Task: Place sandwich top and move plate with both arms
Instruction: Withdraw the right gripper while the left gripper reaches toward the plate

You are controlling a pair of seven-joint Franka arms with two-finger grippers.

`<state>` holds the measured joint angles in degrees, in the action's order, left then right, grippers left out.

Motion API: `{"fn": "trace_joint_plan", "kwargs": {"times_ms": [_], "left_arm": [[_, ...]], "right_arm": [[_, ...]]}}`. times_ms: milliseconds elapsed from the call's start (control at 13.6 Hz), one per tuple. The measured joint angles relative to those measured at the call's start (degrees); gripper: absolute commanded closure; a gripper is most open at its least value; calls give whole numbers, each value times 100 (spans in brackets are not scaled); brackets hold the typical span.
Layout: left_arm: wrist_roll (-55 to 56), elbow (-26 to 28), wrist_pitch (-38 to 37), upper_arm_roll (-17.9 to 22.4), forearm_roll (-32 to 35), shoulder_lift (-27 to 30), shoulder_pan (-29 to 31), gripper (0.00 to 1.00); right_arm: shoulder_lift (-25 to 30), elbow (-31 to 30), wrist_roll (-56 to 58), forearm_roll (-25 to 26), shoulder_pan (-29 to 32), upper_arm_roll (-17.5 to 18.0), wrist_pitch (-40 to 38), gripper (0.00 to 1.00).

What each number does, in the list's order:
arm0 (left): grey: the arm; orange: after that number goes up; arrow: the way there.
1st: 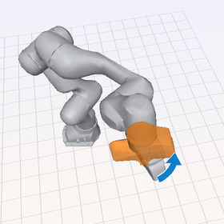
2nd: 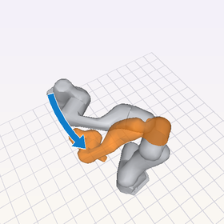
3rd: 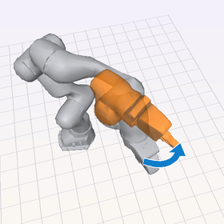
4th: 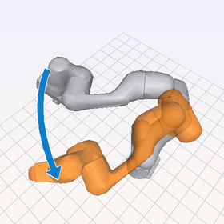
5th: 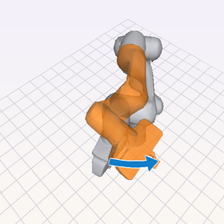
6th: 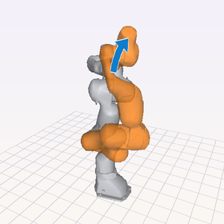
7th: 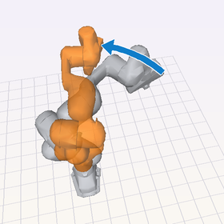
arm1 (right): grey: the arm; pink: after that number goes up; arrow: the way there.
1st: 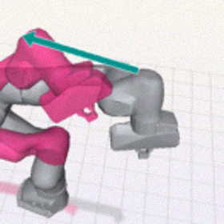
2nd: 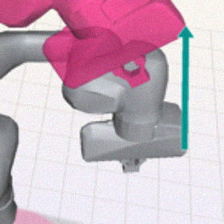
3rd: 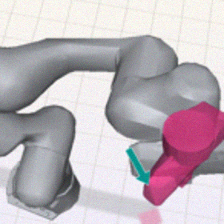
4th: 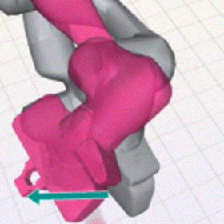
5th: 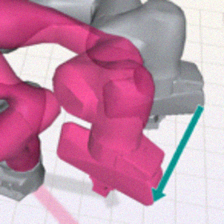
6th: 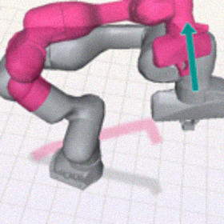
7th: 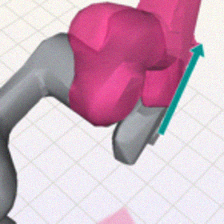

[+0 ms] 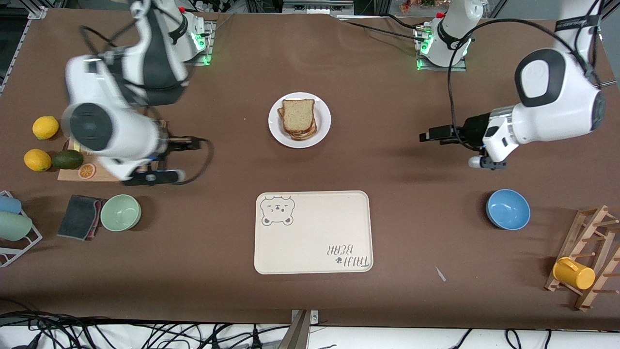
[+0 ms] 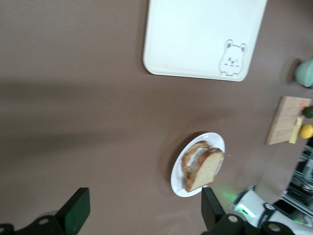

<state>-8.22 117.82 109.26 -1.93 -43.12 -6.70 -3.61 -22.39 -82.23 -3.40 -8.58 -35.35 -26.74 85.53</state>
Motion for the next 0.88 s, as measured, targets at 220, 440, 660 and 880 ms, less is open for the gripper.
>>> {"fn": "trace_joint_plan", "kwargs": {"times_ms": [220, 440, 660, 880], "left_arm": [[-883, 494, 507, -310, -1081, -188, -6, 0], [-1586, 955, 797, -601, -1837, -300, -9, 0], [-2323, 1440, 1196, -946, -2719, -357, -12, 0], [-3073, 1934, 1665, -1349, -3706, -382, -12, 0]], "right_arm": [[396, 5, 487, -20, 409, -139, -166, 0], [946, -19, 533, 333, 1825, 1305, -382, 0], [1433, -593, 462, 786, 2660, 2443, 73, 0], [2168, -1819, 448, 787, 3172, 2768, 1147, 0]]}}
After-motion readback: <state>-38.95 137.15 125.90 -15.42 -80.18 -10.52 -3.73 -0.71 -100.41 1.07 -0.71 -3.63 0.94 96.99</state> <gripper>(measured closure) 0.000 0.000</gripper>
